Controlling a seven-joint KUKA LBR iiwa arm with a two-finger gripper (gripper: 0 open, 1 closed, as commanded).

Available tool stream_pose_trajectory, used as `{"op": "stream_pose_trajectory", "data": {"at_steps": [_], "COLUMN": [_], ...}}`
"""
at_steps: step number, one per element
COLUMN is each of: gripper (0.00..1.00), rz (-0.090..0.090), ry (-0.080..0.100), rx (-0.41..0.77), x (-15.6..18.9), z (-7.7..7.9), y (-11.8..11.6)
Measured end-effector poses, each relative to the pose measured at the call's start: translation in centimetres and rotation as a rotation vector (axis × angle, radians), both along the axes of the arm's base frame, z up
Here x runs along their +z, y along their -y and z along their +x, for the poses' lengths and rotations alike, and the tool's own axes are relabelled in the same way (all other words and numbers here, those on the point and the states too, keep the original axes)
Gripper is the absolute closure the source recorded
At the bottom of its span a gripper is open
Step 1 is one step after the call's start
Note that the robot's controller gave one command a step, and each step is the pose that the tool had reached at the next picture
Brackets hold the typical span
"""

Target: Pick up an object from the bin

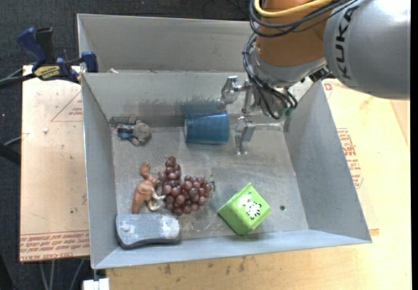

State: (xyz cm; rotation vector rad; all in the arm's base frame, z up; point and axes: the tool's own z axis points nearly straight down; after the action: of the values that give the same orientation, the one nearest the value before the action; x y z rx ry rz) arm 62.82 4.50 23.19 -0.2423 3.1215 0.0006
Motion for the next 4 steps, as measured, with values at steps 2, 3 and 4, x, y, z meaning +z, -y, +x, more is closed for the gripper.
{"op": "stream_pose_trajectory", "data": {"at_steps": [2,3,4], "gripper": [0.0,0.0,1.0], "rz": [-0.001,-0.003,0.001], "ry": [-0.006,-0.021,-0.007], "rx": [0.115,0.056,-0.022], "x": [-7.7,-9.3,-9.9], "z": [0.2,1.0,1.0], "y": [0.2,-1.3,-1.4]}}
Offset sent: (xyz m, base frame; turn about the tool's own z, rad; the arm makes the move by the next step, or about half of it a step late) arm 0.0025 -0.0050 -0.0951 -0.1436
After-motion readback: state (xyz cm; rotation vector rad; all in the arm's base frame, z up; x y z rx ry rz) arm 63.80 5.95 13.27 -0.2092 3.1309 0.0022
